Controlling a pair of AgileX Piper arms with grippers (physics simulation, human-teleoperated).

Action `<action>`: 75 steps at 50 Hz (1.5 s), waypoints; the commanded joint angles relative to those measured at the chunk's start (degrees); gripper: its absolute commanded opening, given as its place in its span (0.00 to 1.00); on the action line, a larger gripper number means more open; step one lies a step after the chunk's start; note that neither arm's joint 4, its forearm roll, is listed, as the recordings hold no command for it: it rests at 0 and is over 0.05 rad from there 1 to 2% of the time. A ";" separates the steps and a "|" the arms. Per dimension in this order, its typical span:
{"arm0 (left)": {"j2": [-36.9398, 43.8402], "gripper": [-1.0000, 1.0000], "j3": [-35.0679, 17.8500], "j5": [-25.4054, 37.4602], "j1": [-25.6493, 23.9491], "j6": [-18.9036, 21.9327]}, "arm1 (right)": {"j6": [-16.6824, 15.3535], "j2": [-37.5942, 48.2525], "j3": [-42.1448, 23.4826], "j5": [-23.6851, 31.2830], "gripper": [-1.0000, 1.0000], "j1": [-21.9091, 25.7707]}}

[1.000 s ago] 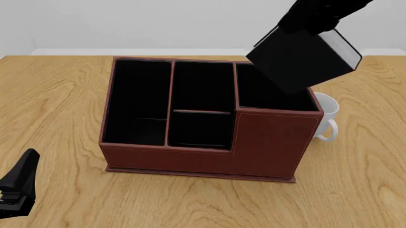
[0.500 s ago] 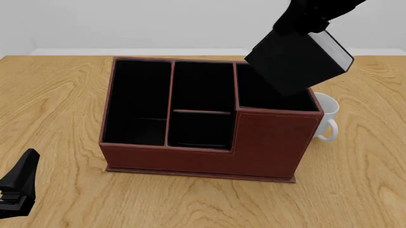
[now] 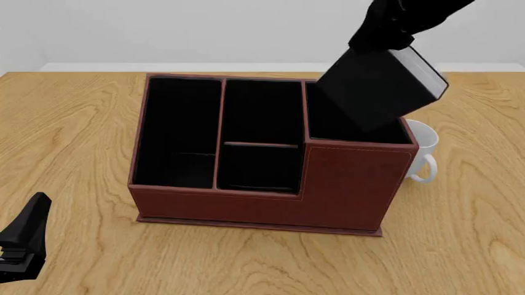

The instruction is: Pick up the book and place it in the right compartment of the caddy.

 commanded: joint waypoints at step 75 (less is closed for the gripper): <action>0.00 1.00 0.00 0.00 0.00 0.00 | 2.82 7.95 5.89 -9.83 1.00 -5.74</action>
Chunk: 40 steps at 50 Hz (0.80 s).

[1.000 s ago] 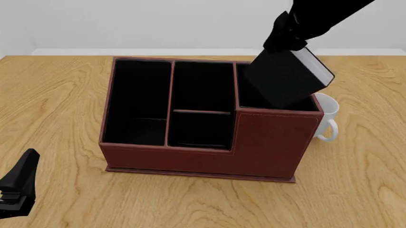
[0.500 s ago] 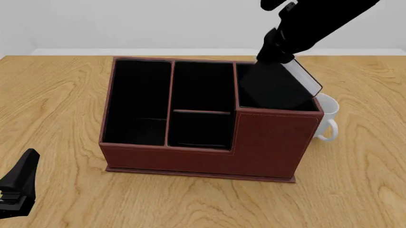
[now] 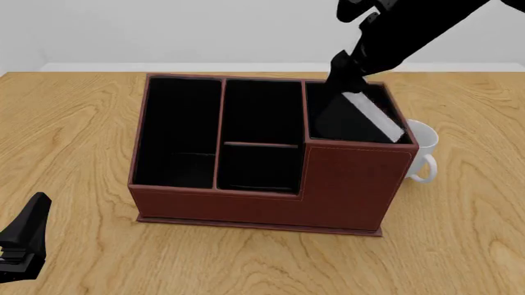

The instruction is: Pick up the book and place it in the right compartment of the caddy.

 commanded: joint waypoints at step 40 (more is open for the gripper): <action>0.00 1.00 0.00 0.00 0.00 0.00 | 10.16 -62.64 45.55 -35.96 1.00 -9.46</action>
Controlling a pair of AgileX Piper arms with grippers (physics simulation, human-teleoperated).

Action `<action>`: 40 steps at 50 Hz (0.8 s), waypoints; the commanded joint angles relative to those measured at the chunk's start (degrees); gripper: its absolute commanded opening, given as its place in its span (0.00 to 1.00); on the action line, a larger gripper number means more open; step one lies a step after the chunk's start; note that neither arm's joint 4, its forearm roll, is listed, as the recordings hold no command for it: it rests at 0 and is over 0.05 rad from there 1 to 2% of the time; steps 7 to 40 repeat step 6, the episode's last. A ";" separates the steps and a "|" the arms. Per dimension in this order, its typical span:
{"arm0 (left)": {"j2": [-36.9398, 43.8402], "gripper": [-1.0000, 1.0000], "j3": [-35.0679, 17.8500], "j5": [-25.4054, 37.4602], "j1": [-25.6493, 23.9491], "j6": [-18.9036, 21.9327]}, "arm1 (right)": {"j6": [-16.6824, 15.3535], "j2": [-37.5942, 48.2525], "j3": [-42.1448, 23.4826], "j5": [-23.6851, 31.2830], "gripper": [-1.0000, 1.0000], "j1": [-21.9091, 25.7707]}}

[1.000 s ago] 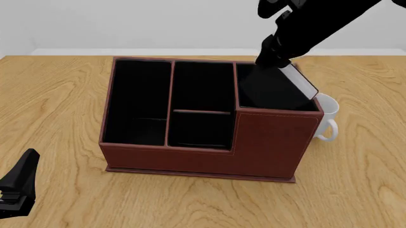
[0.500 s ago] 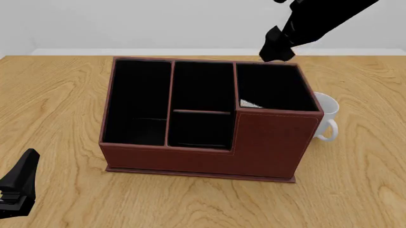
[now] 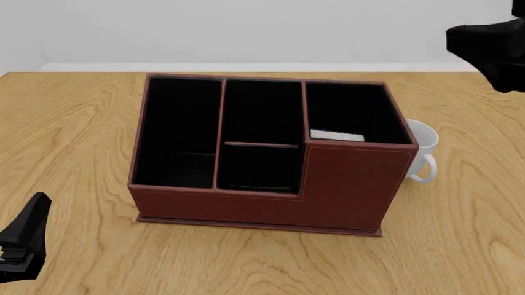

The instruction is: Pick up the book and place it in the right compartment of the caddy.

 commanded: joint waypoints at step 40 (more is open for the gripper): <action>0.00 1.00 0.00 0.00 0.00 0.00 | 12.81 -27.35 19.95 -6.85 1.00 -4.08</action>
